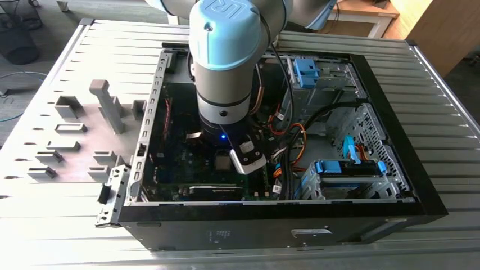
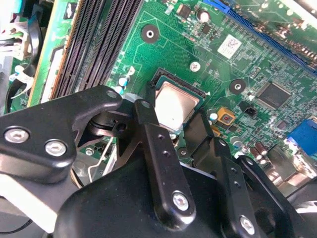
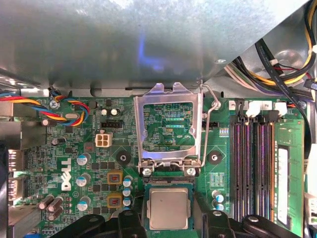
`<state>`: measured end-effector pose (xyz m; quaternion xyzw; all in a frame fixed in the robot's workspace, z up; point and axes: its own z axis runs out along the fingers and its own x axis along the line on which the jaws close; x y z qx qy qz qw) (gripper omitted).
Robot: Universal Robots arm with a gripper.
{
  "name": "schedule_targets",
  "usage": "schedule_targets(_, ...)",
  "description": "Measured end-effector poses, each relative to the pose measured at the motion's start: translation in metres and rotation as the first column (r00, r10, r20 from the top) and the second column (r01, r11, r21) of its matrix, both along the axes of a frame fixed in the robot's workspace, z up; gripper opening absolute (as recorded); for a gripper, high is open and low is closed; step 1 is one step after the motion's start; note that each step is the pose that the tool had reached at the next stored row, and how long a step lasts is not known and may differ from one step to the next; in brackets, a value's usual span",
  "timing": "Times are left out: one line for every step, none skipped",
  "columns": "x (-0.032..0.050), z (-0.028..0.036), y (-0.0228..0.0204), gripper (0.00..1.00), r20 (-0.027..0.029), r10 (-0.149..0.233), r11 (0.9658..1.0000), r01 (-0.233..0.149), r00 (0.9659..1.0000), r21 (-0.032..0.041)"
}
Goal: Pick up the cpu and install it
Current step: 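Place the cpu into insertion slot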
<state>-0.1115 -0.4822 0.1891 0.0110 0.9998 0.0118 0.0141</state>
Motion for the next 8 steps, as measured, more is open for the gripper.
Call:
schedule_targets(0.0, -0.0001, 0.0, 0.47, 0.0, 0.0, 1.0, 0.0, 1.0, 0.0)
schedule_targets(0.0, -0.0004, 0.0, 0.47, 0.0, 0.0, 1.0, 0.0, 1.0, -0.0002)
schedule_targets(0.0, -0.0008, -0.0001, 0.47, -0.0003, 0.0, 1.0, 0.0, 1.0, -0.0006)
schedule_targets(0.0, -0.0011, -0.0001, 0.47, -0.0004, 0.0, 1.0, 0.0, 1.0, -0.0009)
schedule_targets(0.0, -0.0011, -0.0001, 0.47, -0.0004, 0.0, 1.0, 0.0, 1.0, -0.0009)
schedule_targets(0.0, -0.0012, -0.0001, 0.47, -0.0003, 0.0, 1.0, 0.0, 1.0, -0.0008)
schedule_targets(0.0, -0.0013, 0.0, 0.47, -0.0002, 0.0, 1.0, 0.0, 1.0, -0.0007)
schedule_targets(0.0, -0.0015, 0.0, 0.47, -0.0001, 0.0, 1.0, 0.0, 1.0, -0.0005)
